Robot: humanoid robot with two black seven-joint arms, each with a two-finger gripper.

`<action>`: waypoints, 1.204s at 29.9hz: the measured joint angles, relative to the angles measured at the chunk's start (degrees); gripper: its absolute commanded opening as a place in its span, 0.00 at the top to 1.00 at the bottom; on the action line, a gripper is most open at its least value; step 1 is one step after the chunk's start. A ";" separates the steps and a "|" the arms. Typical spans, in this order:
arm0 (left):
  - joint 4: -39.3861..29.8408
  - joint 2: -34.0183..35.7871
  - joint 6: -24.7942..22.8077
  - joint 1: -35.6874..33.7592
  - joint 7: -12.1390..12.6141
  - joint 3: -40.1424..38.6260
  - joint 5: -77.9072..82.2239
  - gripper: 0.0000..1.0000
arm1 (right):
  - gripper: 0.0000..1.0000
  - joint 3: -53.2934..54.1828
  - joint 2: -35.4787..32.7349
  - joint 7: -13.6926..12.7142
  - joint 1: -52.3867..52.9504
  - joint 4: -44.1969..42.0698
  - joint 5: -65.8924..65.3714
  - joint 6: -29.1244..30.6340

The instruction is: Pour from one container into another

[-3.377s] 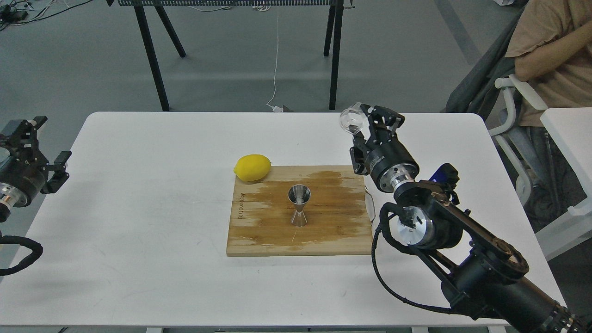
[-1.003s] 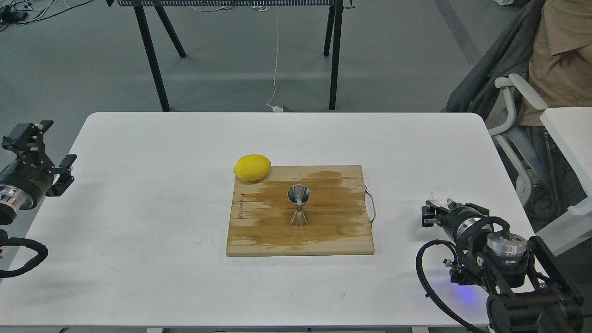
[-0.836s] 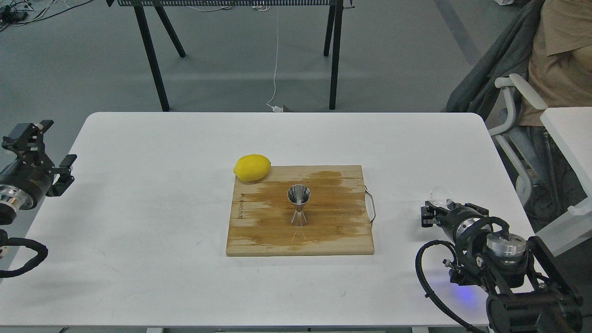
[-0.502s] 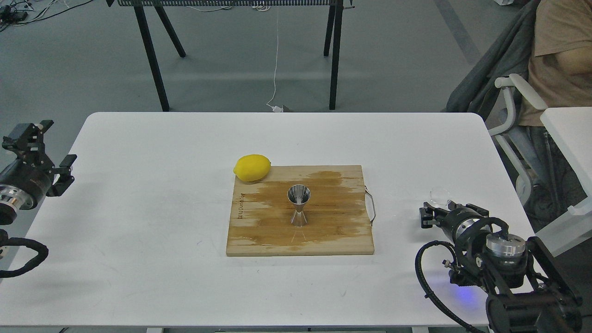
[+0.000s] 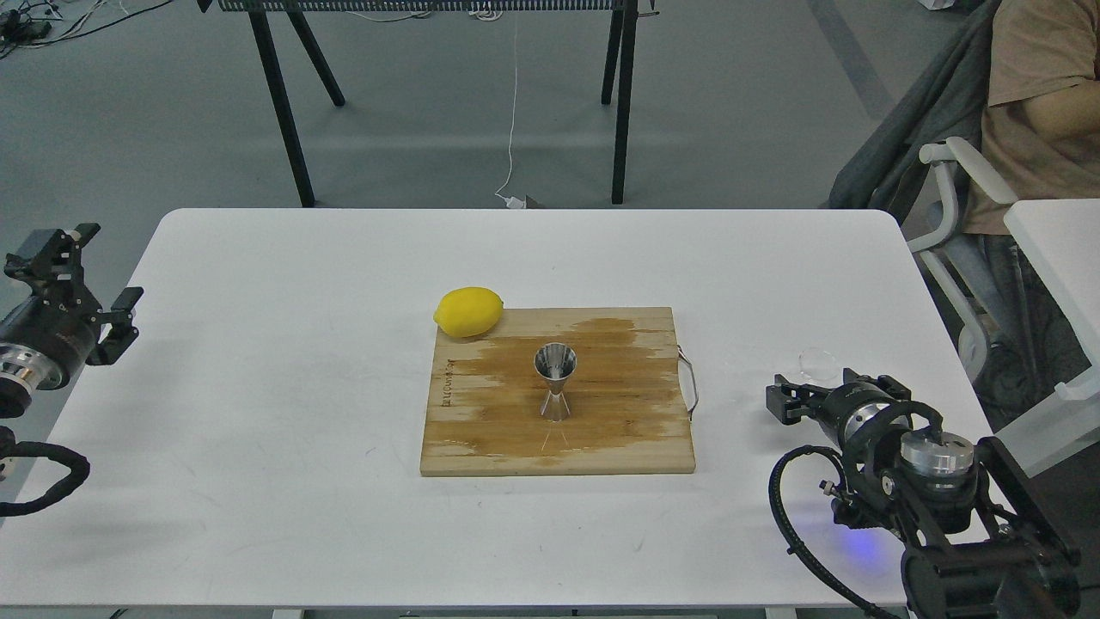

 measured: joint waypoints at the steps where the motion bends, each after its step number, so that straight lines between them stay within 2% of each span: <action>1: 0.00 0.01 0.00 0.00 0.00 0.00 0.00 0.01 | 0.03 -0.09 -0.11 -0.01 -0.01 0.30 0.00 0.00; 7: 0.00 0.01 0.00 0.00 0.00 0.00 -0.01 0.01 | 0.03 -1.34 -1.37 -0.22 -0.09 3.65 0.00 0.00; 17: 0.93 0.65 0.00 -1.34 0.00 -0.84 -1.40 0.01 | 0.01 -1.42 -9.05 -0.49 2.11 9.83 -0.18 0.00; 22: 3.37 0.66 0.02 -2.99 0.00 -0.67 -2.33 0.01 | 0.01 -4.11 -14.75 -3.37 7.89 10.05 -1.37 0.00; 27: 4.07 -0.50 0.00 -3.41 0.00 -0.20 -2.37 0.01 | 0.01 -5.52 -20.23 -4.98 10.90 9.37 -2.37 0.57; 29: 4.10 -0.80 0.00 -3.80 0.00 -0.12 -2.37 0.01 | 0.01 -5.54 -21.98 -5.42 11.38 8.50 -3.59 4.09; 32: 4.14 -0.79 0.00 -4.20 0.00 -0.09 -2.34 0.01 | 0.01 -5.62 -22.86 -5.60 11.62 6.06 -5.95 13.66; 36: 4.15 -0.44 0.01 -4.89 0.00 -0.09 -2.32 0.01 | 0.01 -5.65 -22.48 -5.20 11.29 -0.94 -7.79 32.19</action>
